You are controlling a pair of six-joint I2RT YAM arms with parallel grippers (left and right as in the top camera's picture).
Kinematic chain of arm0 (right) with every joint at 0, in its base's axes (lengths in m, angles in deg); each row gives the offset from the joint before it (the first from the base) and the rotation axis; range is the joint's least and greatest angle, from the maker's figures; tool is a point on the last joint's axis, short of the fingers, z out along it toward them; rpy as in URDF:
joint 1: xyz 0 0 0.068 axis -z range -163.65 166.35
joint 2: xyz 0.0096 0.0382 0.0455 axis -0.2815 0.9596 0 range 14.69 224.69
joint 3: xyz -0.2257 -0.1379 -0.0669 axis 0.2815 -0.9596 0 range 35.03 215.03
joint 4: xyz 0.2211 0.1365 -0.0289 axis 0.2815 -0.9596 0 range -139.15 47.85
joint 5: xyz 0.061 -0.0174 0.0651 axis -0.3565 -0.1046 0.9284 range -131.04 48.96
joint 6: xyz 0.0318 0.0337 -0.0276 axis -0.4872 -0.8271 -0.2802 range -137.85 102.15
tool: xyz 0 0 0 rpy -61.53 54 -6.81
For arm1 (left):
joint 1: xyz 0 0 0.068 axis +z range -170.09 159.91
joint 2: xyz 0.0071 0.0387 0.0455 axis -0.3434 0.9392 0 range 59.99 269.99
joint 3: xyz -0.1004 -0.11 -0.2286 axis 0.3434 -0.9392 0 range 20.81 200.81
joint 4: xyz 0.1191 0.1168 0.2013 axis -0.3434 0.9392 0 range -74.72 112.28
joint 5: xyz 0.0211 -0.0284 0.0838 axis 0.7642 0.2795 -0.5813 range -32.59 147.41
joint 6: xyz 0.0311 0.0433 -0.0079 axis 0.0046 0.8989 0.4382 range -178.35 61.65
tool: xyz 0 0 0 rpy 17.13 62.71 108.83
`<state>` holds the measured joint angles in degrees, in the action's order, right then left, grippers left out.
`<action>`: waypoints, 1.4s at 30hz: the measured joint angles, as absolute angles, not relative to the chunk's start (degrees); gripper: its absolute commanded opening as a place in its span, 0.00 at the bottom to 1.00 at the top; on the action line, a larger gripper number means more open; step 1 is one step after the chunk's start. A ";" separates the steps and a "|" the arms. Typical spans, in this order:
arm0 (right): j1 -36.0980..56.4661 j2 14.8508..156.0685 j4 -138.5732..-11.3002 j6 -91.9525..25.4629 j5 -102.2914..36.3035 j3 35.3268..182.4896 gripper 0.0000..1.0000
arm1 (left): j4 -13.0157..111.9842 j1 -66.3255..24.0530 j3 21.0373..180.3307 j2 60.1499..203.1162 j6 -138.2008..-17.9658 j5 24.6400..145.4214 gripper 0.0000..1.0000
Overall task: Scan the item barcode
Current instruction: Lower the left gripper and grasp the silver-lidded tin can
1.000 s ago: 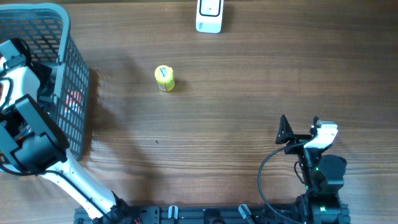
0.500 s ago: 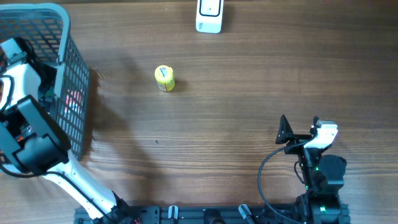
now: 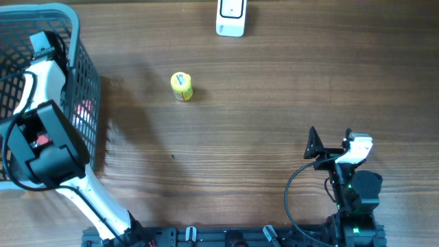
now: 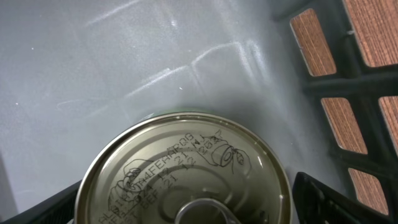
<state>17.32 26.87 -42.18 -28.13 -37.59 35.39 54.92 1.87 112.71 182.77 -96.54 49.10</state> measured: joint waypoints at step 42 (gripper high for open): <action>17.32 26.89 -42.18 -28.13 -37.57 35.39 1.00 | 59.64 6.63 113.30 181.89 -122.09 56.33 0.84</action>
